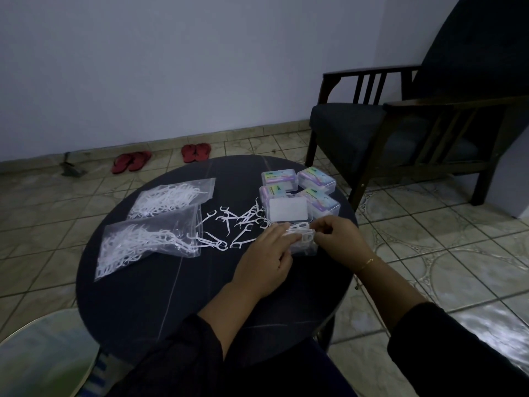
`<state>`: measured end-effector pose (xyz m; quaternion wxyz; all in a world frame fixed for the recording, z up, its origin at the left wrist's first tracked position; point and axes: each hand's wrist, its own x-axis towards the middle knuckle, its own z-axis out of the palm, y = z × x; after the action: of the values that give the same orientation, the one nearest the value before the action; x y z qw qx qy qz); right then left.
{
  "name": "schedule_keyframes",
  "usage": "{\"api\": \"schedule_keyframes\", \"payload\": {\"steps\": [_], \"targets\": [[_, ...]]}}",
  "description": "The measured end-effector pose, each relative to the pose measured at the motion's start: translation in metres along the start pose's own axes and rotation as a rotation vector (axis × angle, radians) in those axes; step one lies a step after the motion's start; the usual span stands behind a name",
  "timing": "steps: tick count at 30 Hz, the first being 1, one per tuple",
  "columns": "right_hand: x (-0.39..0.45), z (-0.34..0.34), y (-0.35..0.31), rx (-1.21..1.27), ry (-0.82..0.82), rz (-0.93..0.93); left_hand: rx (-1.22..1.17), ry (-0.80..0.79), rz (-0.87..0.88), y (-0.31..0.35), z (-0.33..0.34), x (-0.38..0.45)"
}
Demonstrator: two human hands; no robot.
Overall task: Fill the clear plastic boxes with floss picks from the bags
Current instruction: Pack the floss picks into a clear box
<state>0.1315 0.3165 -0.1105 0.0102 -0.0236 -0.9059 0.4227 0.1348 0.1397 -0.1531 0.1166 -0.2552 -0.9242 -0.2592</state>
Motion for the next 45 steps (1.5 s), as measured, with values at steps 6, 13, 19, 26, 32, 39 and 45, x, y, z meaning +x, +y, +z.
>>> {"api": "schedule_keyframes", "payload": {"steps": [6,13,19,26,32,39,45], "targets": [[0.001,-0.001,-0.005,-0.126,-0.001,-0.034,0.016,-0.001,0.005,0.001,-0.001,0.000],[0.004,0.005,-0.001,-0.298,-0.014,-0.125,0.054,0.026,0.000,-0.002,0.001,-0.001],[0.006,0.007,0.004,-0.220,0.010,-0.093,0.047,0.050,-0.001,-0.002,0.001,-0.002],[0.000,0.006,-0.003,-0.168,0.014,-0.114,0.027,0.074,-0.010,-0.002,0.000,-0.001],[0.005,0.005,-0.007,-0.265,0.005,-0.083,0.011,0.045,0.005,-0.003,0.002,-0.001],[0.008,0.000,-0.014,-0.281,-0.060,-0.074,-0.109,0.060,-0.020,-0.005,0.002,0.001],[0.012,-0.003,-0.013,-0.256,-0.074,-0.057,-0.213,0.049,-0.156,-0.009,0.001,0.009]]}}
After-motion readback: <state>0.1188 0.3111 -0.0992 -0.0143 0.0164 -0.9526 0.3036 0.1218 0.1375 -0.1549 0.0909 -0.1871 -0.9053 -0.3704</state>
